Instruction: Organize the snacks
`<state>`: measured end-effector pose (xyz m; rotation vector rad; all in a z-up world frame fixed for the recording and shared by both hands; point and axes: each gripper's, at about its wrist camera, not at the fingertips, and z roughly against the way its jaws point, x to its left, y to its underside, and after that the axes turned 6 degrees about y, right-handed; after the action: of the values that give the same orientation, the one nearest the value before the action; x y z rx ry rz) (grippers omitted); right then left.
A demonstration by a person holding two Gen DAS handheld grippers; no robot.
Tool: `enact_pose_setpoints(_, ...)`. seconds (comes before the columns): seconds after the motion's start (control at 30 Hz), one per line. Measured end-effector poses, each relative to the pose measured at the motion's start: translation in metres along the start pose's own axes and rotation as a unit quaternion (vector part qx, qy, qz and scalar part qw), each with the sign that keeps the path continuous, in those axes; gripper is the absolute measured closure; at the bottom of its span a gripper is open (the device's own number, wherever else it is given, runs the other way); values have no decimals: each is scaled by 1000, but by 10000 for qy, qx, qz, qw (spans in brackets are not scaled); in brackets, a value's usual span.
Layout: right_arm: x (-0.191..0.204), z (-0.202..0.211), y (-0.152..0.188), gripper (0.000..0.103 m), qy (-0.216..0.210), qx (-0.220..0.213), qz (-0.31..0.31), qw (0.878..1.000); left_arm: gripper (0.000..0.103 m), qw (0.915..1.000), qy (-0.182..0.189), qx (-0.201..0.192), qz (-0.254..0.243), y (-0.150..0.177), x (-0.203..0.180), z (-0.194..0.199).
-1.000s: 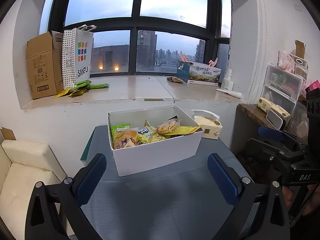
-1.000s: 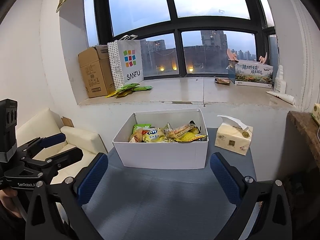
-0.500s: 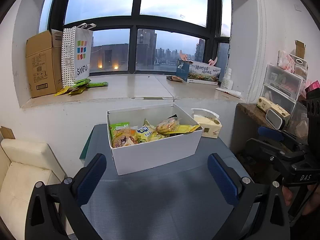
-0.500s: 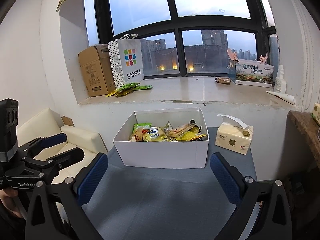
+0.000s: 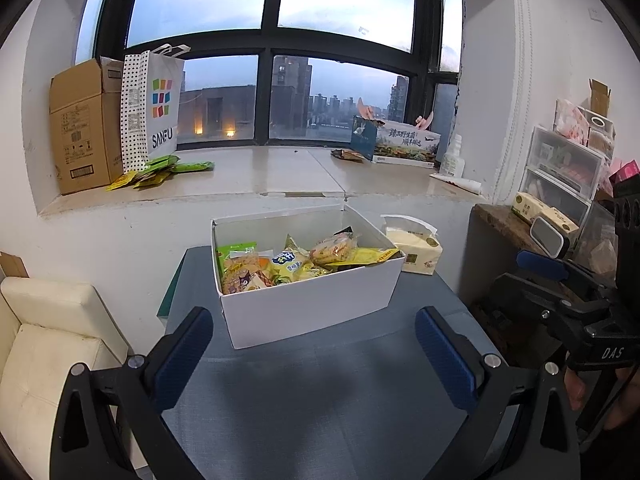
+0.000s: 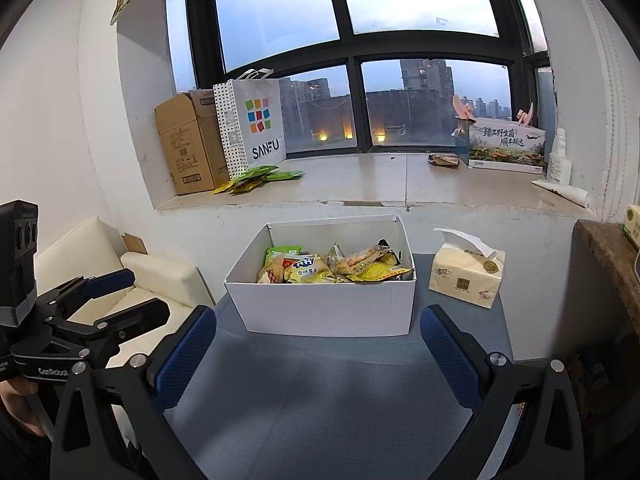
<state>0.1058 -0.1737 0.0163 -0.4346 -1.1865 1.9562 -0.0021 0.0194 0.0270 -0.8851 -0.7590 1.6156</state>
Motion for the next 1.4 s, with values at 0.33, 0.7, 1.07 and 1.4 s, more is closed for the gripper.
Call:
enact_pose_setpoints(0.33, 2, 0, -1, 0, -4, 25, 27, 10000, 0, 10000, 4, 24, -32, 0, -2, 0)
enact_pose_setpoints(0.7, 3, -1, -1, 0, 74, 51, 1, 10000, 0, 10000, 6, 64, -7, 0, -1, 0)
enact_pose_setpoints(1.07, 3, -1, 0, 0, 63, 56, 14, 10000, 0, 10000, 18, 72, -31, 0, -1, -1)
enact_pose_setpoints(1.4, 3, -2, 0, 0, 69, 65, 26, 10000, 0, 9999, 23, 98, -60, 1, -2, -1)
